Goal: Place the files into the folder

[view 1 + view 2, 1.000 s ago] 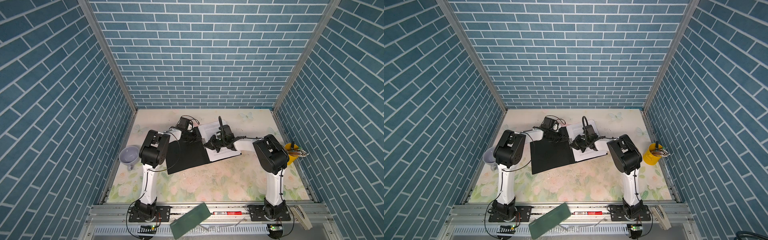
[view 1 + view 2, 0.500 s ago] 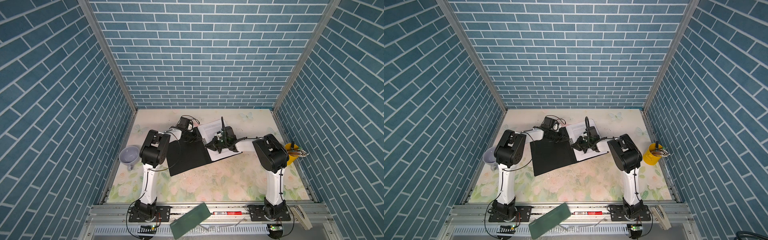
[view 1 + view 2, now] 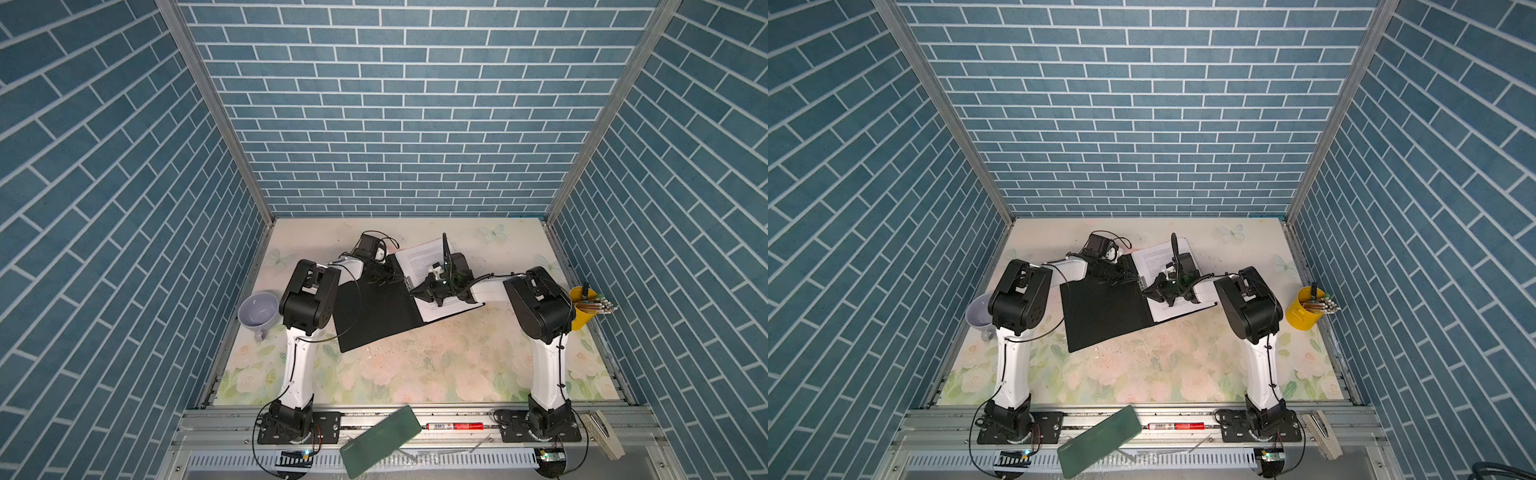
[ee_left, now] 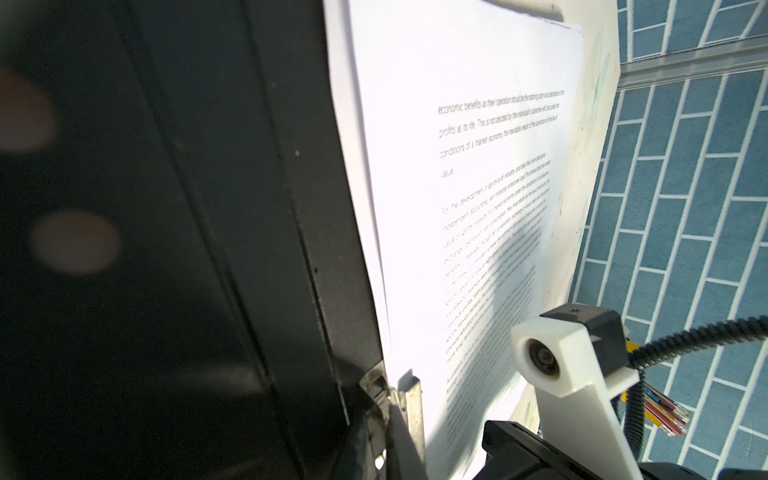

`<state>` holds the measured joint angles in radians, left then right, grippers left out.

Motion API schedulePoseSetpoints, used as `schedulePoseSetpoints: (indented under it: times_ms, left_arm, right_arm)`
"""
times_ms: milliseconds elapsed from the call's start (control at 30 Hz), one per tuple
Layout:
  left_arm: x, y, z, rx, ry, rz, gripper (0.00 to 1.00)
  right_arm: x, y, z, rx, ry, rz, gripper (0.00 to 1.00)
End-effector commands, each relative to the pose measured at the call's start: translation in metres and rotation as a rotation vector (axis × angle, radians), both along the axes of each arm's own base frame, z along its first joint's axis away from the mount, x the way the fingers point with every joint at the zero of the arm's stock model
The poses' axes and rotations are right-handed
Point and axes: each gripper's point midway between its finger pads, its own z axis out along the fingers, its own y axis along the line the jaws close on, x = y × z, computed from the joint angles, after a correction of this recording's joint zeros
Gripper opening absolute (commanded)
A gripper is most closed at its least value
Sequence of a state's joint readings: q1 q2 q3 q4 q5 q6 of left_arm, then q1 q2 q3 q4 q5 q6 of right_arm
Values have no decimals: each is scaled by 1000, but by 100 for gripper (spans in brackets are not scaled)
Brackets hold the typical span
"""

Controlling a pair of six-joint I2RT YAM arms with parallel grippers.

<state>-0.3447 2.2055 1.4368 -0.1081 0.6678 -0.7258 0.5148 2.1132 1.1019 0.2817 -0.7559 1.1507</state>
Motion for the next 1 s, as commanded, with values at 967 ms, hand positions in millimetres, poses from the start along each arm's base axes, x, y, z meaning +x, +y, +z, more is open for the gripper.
schedulePoseSetpoints:
  times_ms: [967]
  left_arm:
    - [-28,17,-54,104,138,17,13]
  right_arm:
    - [-104,-145,-144,-800,537,-159,0]
